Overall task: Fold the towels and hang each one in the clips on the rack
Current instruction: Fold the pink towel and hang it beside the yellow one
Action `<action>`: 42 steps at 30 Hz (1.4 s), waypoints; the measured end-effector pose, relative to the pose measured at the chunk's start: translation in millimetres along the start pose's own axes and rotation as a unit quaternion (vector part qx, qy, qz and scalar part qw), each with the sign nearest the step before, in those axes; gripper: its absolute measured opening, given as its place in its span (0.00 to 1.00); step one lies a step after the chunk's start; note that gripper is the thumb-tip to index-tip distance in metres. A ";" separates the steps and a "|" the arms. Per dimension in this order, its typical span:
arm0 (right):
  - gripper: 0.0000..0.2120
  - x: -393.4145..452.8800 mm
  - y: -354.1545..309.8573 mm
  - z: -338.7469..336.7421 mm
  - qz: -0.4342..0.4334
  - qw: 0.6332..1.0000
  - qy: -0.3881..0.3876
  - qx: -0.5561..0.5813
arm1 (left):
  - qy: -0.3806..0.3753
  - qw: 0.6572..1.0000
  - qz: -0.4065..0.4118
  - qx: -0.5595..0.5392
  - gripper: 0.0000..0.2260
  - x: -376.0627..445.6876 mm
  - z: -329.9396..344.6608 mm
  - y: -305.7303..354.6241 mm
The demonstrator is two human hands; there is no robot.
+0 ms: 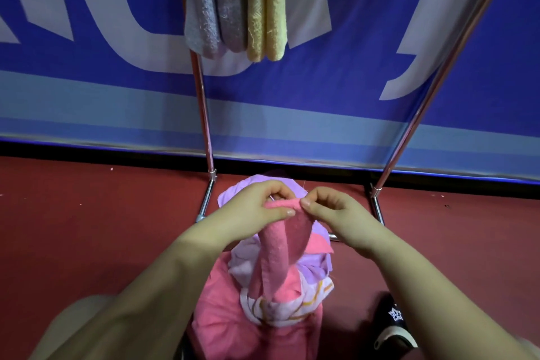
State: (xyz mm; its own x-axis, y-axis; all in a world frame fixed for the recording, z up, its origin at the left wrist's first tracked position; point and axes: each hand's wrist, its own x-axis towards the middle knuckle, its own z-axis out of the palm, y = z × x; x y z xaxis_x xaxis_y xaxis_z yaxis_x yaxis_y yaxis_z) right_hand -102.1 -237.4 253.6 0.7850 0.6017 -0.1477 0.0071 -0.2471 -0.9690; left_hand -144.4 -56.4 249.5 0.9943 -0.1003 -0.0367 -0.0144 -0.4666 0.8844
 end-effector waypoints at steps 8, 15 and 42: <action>0.09 6.2 -6.5 -30.6 -0.023 0.998 0.039 -0.048 | 0.041 0.981 -0.089 -0.167 0.05 8.3 -19.7 -12.6; 0.15 9.6 -0.7 -17.7 0.036 0.995 -0.033 0.083 | 0.007 0.984 0.011 -0.180 0.09 8.3 -1.8 3.2; 0.09 -7.6 -7.5 -39.2 -0.041 0.985 0.170 -0.010 | 0.065 0.997 0.023 -0.029 0.05 4.7 -3.7 -18.9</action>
State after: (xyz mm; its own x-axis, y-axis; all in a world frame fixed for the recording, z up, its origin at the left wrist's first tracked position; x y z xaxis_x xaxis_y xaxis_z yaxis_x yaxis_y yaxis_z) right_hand -83.9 -269.9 269.8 0.9430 0.3327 0.0079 0.0877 -0.2256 -0.9703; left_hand -139.0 -44.8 234.3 0.9981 -0.0049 0.0619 -0.0584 -0.4125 0.9091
